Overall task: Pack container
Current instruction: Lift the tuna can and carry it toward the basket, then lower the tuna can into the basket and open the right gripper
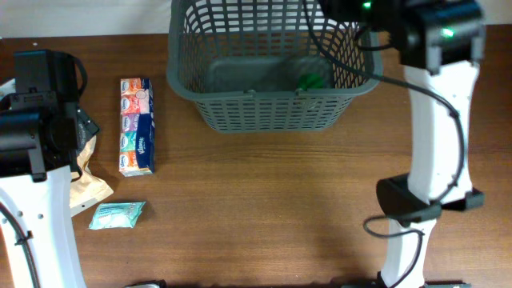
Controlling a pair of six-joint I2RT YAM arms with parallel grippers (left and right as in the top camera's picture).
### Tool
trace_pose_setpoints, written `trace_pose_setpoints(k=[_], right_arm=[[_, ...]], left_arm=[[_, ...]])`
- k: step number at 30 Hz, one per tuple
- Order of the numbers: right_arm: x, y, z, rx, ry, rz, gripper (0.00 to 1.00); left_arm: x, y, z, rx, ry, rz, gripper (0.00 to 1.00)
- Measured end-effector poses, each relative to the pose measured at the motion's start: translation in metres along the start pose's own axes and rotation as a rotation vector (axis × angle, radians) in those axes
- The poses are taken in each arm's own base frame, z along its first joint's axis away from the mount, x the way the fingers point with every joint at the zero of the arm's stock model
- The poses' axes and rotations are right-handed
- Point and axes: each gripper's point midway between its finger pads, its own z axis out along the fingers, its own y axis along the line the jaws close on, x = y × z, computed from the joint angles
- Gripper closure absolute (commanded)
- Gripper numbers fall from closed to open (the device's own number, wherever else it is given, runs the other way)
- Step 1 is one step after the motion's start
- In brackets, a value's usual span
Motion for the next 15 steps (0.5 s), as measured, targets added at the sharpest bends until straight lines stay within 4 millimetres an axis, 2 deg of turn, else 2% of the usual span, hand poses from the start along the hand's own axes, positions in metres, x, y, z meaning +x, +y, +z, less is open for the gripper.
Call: trace_pose_setpoints(k=[3, 8, 10, 15], right_arm=[[0.025, -0.011, 0.040, 0.032, 0.093, 0.010, 0.96], [0.082, -0.033, 0.103, 0.082, 0.280, 0.029, 0.96], [0.106, -0.041, 0.120, 0.099, 0.351, 0.036, 0.96], [0.145, -0.052, 0.142, 0.125, 0.463, 0.047, 0.96]], left_arm=[[0.000, 0.000, 0.000, 0.000, 0.000, 0.000, 0.00], [0.000, 0.000, 0.000, 0.000, 0.000, 0.000, 0.00], [0.000, 0.000, 0.000, 0.000, 0.000, 0.000, 0.00], [0.000, 0.000, 0.000, 0.000, 0.000, 0.000, 0.00]])
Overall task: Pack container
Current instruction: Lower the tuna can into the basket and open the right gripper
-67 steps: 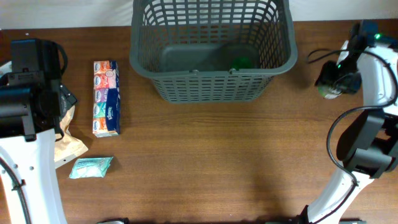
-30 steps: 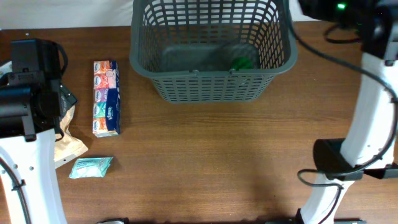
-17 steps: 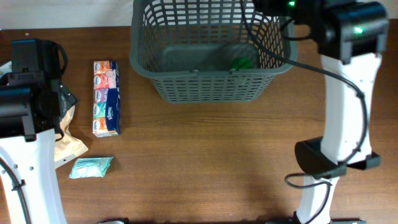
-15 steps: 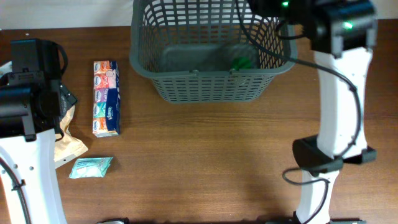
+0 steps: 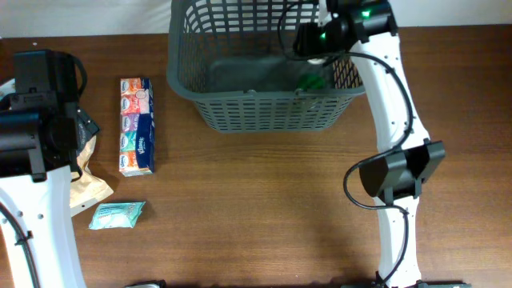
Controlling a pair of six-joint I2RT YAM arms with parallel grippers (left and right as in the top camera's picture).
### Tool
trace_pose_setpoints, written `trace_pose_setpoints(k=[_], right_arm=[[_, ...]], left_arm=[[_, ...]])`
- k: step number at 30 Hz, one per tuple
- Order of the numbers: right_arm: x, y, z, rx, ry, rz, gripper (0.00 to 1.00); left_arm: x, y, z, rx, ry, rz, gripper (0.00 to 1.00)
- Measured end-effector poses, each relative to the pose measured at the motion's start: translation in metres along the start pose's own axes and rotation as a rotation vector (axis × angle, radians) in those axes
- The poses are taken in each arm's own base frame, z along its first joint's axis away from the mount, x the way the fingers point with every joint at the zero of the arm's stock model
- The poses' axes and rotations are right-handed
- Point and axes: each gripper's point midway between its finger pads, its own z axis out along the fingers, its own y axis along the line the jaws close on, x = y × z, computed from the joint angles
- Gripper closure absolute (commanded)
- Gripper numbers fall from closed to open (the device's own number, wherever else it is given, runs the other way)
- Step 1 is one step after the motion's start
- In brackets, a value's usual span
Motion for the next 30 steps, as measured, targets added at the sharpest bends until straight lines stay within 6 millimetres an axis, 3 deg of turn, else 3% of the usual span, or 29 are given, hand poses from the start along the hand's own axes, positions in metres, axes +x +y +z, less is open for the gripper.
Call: trace_pose_setpoints(k=[11, 17, 19, 25, 30], right_arm=[[0.043, -0.015, 0.052, 0.036, 0.147, 0.014, 0.96], [0.049, -0.017, 0.058, 0.040, 0.167, 0.016, 0.95], [0.049, -0.017, 0.058, 0.040, 0.167, 0.016, 0.87], [0.049, -0.017, 0.058, 0.040, 0.167, 0.016, 0.75], [0.049, -0.017, 0.058, 0.040, 0.168, 0.016, 0.52]], left_arm=[[0.000, 0.000, 0.000, 0.000, 0.000, 0.000, 0.00], [0.000, 0.000, 0.000, 0.000, 0.000, 0.000, 0.00], [0.000, 0.000, 0.000, 0.000, 0.000, 0.000, 0.00], [0.000, 0.000, 0.000, 0.000, 0.000, 0.000, 0.00], [0.000, 0.000, 0.000, 0.000, 0.000, 0.000, 0.00]])
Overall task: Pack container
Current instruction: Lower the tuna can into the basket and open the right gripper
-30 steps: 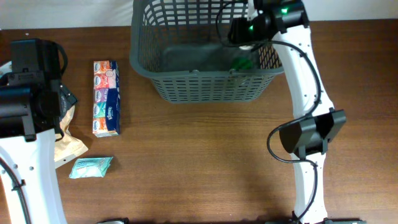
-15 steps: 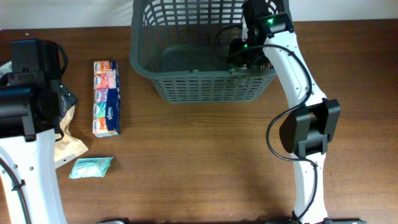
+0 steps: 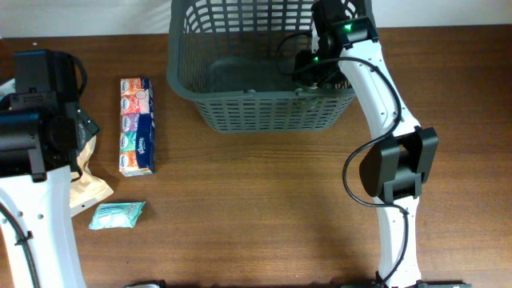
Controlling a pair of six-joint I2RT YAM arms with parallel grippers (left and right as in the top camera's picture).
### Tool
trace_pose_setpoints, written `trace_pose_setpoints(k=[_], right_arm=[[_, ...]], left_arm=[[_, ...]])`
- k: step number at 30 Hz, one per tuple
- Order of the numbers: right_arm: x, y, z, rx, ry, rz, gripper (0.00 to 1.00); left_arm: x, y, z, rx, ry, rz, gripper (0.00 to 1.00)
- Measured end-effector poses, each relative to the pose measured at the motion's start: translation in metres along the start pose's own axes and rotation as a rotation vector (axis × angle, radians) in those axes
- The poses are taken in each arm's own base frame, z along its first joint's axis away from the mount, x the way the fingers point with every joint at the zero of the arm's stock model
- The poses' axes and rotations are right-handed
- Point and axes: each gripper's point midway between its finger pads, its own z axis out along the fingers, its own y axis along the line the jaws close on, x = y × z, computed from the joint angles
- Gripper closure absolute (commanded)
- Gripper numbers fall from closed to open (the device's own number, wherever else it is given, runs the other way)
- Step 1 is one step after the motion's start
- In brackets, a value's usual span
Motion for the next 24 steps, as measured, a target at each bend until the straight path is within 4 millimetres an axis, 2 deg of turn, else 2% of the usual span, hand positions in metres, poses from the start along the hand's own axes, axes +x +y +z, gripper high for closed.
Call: trace_pose_setpoints(k=[2, 4, 7, 9, 10, 21, 24], right_arm=[[0.000, 0.000, 0.000, 0.000, 0.000, 0.000, 0.45], [0.000, 0.000, 0.000, 0.000, 0.000, 0.000, 0.27], [0.000, 0.000, 0.000, 0.001, 0.000, 0.000, 0.17], [0.000, 0.000, 0.000, 0.000, -0.001, -0.001, 0.04], [0.000, 0.000, 0.000, 0.000, 0.000, 0.000, 0.01], [0.002, 0.001, 0.000, -0.006, 0.007, 0.004, 0.01], [-0.006, 0.008, -0.010, -0.035, -0.018, 0.000, 0.01]], left_arm=[[0.000, 0.000, 0.000, 0.000, 0.000, 0.000, 0.00], [0.000, 0.000, 0.000, 0.000, 0.000, 0.000, 0.00], [0.000, 0.000, 0.000, 0.000, 0.000, 0.000, 0.00], [0.000, 0.000, 0.000, 0.000, 0.000, 0.000, 0.00], [0.000, 0.000, 0.000, 0.000, 0.000, 0.000, 0.00], [0.000, 0.000, 0.000, 0.000, 0.000, 0.000, 0.00], [0.000, 0.000, 0.000, 0.000, 0.000, 0.000, 0.00]])
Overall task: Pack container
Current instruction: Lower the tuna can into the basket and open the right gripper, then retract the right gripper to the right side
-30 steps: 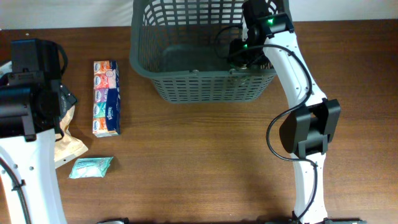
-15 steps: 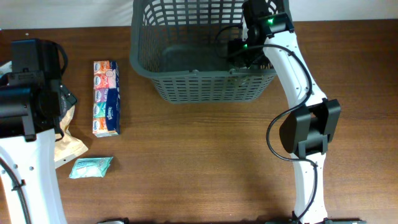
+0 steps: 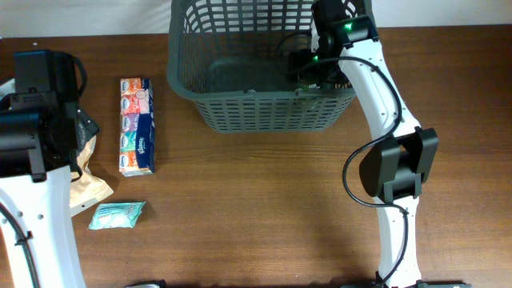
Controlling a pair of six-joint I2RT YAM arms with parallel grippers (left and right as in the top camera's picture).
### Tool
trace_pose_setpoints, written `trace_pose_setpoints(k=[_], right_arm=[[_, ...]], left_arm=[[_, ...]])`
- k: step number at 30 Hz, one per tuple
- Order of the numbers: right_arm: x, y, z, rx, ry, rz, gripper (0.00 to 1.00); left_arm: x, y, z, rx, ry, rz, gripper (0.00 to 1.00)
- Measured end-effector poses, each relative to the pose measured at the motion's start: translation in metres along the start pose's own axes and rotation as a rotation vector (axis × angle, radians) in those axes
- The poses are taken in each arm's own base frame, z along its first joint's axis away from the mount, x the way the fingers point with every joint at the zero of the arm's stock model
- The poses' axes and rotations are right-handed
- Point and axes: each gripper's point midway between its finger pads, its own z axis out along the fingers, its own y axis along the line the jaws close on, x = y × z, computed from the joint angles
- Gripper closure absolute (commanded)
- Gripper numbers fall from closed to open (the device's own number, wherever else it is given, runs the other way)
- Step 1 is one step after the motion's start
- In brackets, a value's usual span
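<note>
A grey plastic basket (image 3: 264,108) stands at the back middle of the table. My right arm reaches over its right rim, and my right gripper (image 3: 301,69) is down inside at the right end, its fingers too dark to read. No green item shows under it. On the left lie a strip of tissue packs (image 3: 136,126), a tan crumpled bag (image 3: 86,186) and a teal packet (image 3: 117,214). My left arm (image 3: 36,112) hangs over the table's left edge next to the tan bag, and its fingers cannot be made out.
The right arm's base (image 3: 396,172) stands on the right half of the table. The brown tabletop (image 3: 256,208) runs in front of the basket.
The right gripper sits in almost the same spot inside the basket's right end, shifted only slightly. The left arm and the items on the left have not moved.
The right arm was high over the basket's back right corner, with a green item lying at the basket's right end. Then its gripper was lower over the rim, then down inside over the green item, where it stays now. The left side stayed still.
</note>
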Motion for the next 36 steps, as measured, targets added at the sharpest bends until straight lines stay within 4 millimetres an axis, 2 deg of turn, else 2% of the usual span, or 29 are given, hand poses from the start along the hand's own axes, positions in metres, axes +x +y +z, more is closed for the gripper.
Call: trace_pose_setpoints(k=[3, 5, 7, 12, 15, 18, 21, 24, 31, 36], right_arm=[[-0.019, 0.009, -0.022, -0.028, -0.075, -0.010, 0.01], [-0.040, 0.019, -0.053, -0.055, -0.170, -0.023, 0.01], [-0.050, 0.025, -0.081, -0.072, -0.235, -0.032, 0.01], [-0.068, 0.038, -0.174, -0.118, -0.435, -0.053, 0.01], [-0.063, 0.028, -0.230, -0.103, -0.537, -0.042, 0.01], [-0.053, -0.008, -0.272, -0.016, -0.598, 0.017, 0.01], [-0.038, -0.066, -0.306, 0.111, -0.627, 0.120, 0.01], [-0.018, -0.125, -0.330, 0.228, -0.626, 0.234, 0.01], [0.020, -0.236, -0.364, 0.423, -0.625, 0.469, 0.01], [0.043, -0.286, -0.374, 0.494, -0.606, 0.582, 0.01]], left_arm=[[0.000, 0.000, 0.000, 0.000, 0.000, 0.000, 0.00], [0.000, 0.000, 0.000, 0.000, 0.000, 0.000, 0.00], [0.000, 0.000, 0.000, 0.000, 0.000, 0.000, 0.00], [0.000, 0.000, 0.000, 0.000, 0.000, 0.000, 0.00], [0.000, 0.000, 0.000, 0.000, 0.000, 0.000, 0.00], [0.000, 0.000, 0.000, 0.000, 0.000, 0.000, 0.01], [0.000, 0.000, 0.000, 0.000, 0.000, 0.000, 0.00], [0.000, 0.000, 0.000, 0.000, 0.000, 0.000, 0.00], [0.000, 0.000, 0.000, 0.000, 0.000, 0.000, 0.00], [0.000, 0.000, 0.000, 0.000, 0.000, 0.000, 0.00]])
